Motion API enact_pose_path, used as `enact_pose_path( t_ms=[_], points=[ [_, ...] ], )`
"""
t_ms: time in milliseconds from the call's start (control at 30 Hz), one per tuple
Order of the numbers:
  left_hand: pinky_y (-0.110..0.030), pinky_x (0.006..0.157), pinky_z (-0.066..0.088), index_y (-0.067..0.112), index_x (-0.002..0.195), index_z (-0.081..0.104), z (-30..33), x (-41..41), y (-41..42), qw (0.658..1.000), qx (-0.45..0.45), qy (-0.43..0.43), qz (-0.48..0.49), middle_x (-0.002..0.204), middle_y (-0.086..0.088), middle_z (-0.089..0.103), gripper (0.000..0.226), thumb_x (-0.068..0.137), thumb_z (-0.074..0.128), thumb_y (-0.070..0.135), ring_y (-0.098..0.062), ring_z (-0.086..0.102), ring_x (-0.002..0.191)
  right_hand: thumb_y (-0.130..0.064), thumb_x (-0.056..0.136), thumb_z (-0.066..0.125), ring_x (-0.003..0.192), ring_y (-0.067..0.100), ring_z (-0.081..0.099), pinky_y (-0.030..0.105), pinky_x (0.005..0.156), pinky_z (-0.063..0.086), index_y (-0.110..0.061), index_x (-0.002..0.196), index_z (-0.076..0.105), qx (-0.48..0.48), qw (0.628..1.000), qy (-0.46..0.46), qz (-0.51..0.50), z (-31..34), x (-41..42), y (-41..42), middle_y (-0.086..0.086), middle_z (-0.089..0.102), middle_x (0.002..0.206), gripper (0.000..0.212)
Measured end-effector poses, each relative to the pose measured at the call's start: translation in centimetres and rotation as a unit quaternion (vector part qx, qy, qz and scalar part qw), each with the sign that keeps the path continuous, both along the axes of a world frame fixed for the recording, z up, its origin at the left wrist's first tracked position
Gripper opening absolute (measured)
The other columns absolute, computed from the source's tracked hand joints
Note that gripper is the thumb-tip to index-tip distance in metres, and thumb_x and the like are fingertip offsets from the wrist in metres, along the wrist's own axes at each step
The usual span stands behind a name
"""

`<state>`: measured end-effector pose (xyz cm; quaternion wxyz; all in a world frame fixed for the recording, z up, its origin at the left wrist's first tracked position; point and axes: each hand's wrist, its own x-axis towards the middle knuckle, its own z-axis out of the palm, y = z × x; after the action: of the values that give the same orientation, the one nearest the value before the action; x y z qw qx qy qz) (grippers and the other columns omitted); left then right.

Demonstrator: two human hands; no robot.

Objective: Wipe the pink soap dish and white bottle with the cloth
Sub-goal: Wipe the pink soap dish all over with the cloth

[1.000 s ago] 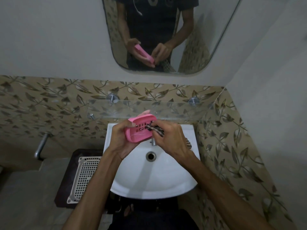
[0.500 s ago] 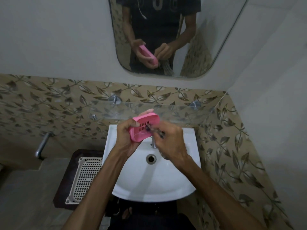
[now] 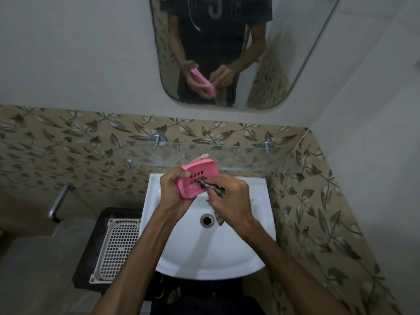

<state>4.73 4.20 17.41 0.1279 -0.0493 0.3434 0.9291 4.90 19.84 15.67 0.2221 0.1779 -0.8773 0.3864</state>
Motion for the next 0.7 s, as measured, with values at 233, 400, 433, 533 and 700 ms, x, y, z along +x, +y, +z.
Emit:
enact_pose_path(
  t_ms=[233, 400, 433, 533, 700],
  points=[
    [-0.057, 0.11, 0.036, -0.006, 0.139, 0.059, -0.2, 0.2, 0.4, 0.999, 0.017, -0.036, 0.023, 0.147, -0.034, 0.053, 0.072, 0.074, 0.038, 0.016, -0.044, 0.05, 0.127, -0.013, 0.087, 0.08, 0.07, 0.014, 0.072, 0.039, 0.065, 0.061, -0.016, 0.096, 0.082, -0.052, 0.998, -0.042, -0.018, -0.3, 0.5, -0.2, -0.001, 0.079, 0.086, 0.01],
    [-0.056, 0.11, 0.037, -0.007, 0.144, 0.053, 0.0, 0.1, 0.6, 0.999, 0.024, -0.035, 0.028, 0.148, -0.036, 0.051, 0.078, 0.073, 0.039, 0.019, -0.043, 0.048, 0.127, -0.01, 0.084, 0.075, 0.081, 0.01, 0.072, 0.03, 0.075, 0.061, -0.016, 0.102, 0.082, -0.049, 0.998, -0.021, -0.017, -0.2, 0.6, -0.2, 0.0, 0.08, 0.095, 0.019],
    [-0.053, 0.106, 0.039, -0.007, 0.146, 0.052, 0.1, 0.1, 0.6, 0.999, 0.022, -0.038, 0.028, 0.148, -0.036, 0.05, 0.079, 0.072, 0.04, 0.02, -0.044, 0.047, 0.128, -0.01, 0.083, 0.074, 0.082, 0.009, 0.071, 0.026, 0.076, 0.061, -0.017, 0.102, 0.081, -0.044, 0.999, -0.021, 0.002, -0.1, 1.0, -0.4, -0.001, 0.08, 0.097, 0.022],
    [-0.057, 0.111, 0.034, -0.006, 0.146, 0.052, -0.1, 0.0, 0.7, 0.999, 0.033, -0.032, 0.028, 0.151, -0.037, 0.046, 0.079, 0.072, 0.042, 0.02, -0.044, 0.046, 0.129, -0.003, 0.083, 0.079, 0.082, 0.013, 0.072, 0.027, 0.076, 0.06, -0.015, 0.102, 0.081, -0.042, 0.999, -0.011, -0.025, -0.2, 0.7, -0.4, 0.002, 0.079, 0.097, 0.023],
    [-0.049, 0.102, 0.041, -0.004, 0.146, 0.053, -0.3, 0.0, 0.7, 0.999, 0.032, -0.03, 0.032, 0.142, -0.034, 0.053, 0.078, 0.073, 0.042, 0.022, -0.043, 0.046, 0.127, -0.005, 0.082, 0.079, 0.084, 0.011, 0.072, 0.027, 0.077, 0.061, -0.016, 0.104, 0.082, -0.049, 0.998, -0.025, -0.001, 0.0, 0.9, -0.9, 0.0, 0.079, 0.099, 0.024]
  ],
)
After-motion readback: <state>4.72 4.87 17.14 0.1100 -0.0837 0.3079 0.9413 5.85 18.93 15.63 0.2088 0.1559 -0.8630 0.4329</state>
